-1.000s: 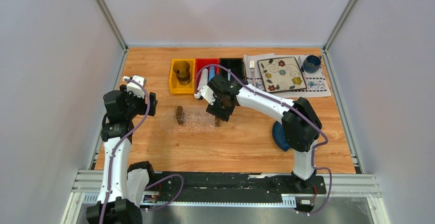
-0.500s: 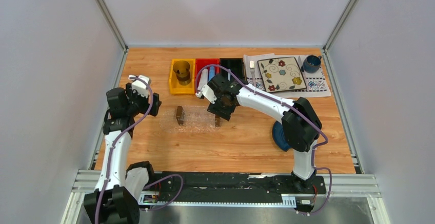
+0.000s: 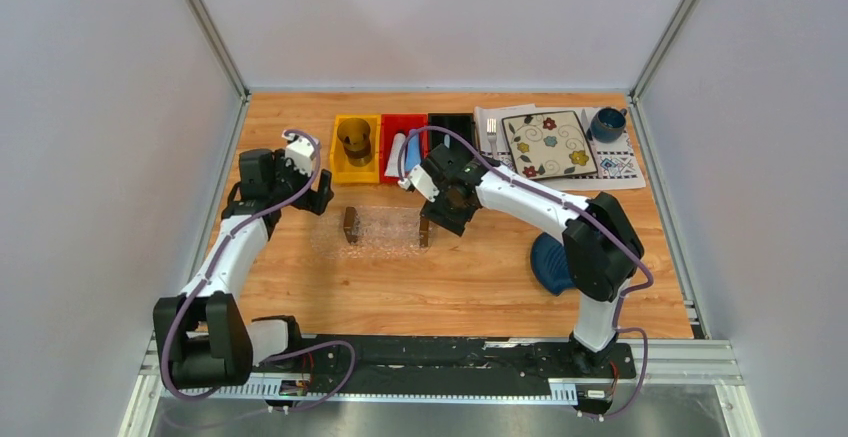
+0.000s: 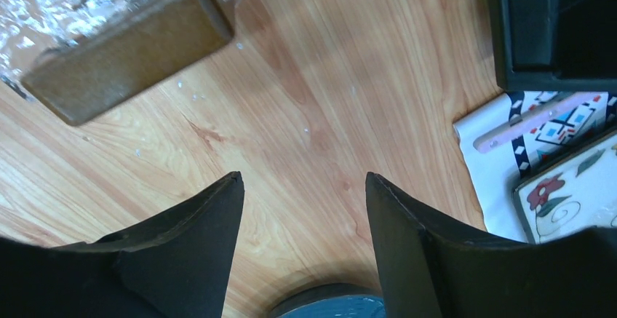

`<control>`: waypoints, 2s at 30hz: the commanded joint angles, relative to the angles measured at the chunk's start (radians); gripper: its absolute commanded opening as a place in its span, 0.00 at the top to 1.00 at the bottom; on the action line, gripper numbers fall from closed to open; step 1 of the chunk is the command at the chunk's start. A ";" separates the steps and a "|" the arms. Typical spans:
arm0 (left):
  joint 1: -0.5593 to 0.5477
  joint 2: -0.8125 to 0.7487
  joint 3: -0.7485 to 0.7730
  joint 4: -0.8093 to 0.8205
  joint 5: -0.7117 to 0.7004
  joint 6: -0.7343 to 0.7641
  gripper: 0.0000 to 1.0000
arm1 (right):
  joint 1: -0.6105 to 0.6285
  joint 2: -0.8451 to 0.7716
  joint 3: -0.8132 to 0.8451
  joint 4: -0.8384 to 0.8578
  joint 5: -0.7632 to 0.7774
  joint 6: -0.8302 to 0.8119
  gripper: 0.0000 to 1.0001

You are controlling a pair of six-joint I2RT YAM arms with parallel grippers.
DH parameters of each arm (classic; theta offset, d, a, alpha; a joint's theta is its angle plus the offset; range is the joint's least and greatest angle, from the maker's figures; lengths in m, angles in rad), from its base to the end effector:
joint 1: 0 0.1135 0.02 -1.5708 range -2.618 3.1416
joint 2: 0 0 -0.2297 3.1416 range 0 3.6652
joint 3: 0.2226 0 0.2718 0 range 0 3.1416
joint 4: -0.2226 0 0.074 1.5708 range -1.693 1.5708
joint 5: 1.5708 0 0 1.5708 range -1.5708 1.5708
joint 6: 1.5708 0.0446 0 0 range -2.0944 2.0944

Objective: Prepare toiletry sets of a toothbrush and toothpaste on the tray

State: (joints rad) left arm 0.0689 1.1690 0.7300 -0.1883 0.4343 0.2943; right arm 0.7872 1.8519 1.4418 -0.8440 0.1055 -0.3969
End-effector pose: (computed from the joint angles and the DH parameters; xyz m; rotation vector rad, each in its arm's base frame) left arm 0.2889 0.0011 0.1994 0.4779 2.0901 -0.2660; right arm 0.2769 0.2713 0.1711 -1.5486 2.3452 -0.0586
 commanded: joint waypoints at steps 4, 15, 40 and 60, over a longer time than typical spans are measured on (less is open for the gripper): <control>-0.055 0.080 0.089 0.055 -0.060 -0.020 0.10 | -0.016 -0.094 -0.052 0.072 0.025 0.024 0.33; -0.135 0.179 0.109 0.069 -0.112 -0.026 0.11 | -0.022 -0.112 -0.081 0.088 0.028 0.023 0.33; -0.184 0.155 0.026 0.055 -0.140 0.002 0.12 | -0.037 -0.122 -0.104 0.098 0.019 0.018 0.33; -0.184 0.121 0.077 0.073 -0.224 -0.012 0.12 | -0.039 -0.128 -0.110 0.100 0.025 0.021 0.32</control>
State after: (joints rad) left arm -0.1108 1.3231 0.7357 -0.1471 0.2462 0.2897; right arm 0.7513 1.7763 1.3388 -0.7750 0.1223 -0.3889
